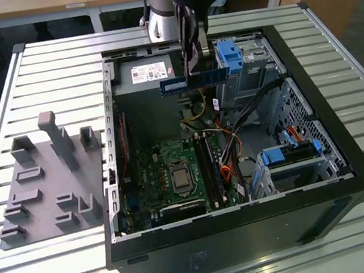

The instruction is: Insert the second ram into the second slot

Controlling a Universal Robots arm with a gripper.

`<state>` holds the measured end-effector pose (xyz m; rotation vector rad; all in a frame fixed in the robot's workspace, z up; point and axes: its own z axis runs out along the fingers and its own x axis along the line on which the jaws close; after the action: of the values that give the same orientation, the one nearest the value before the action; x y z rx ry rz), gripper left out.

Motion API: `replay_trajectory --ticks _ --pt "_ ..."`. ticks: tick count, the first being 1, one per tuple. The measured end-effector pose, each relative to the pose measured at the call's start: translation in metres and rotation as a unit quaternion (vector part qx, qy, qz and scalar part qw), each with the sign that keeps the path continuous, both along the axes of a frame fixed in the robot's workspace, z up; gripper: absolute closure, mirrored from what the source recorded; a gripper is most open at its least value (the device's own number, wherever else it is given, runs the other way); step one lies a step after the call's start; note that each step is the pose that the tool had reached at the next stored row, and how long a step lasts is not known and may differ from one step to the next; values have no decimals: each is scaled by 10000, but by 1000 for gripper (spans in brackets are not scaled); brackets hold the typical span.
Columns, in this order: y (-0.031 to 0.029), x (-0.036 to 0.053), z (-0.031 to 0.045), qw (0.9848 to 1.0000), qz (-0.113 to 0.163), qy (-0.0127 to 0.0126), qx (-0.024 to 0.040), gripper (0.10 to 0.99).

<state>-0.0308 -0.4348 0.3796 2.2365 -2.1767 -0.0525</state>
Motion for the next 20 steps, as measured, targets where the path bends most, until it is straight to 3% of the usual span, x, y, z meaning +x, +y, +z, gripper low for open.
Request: replay_trajectory --ticks 20 --pt "-158 -1 0 10000 0 0 0 949"
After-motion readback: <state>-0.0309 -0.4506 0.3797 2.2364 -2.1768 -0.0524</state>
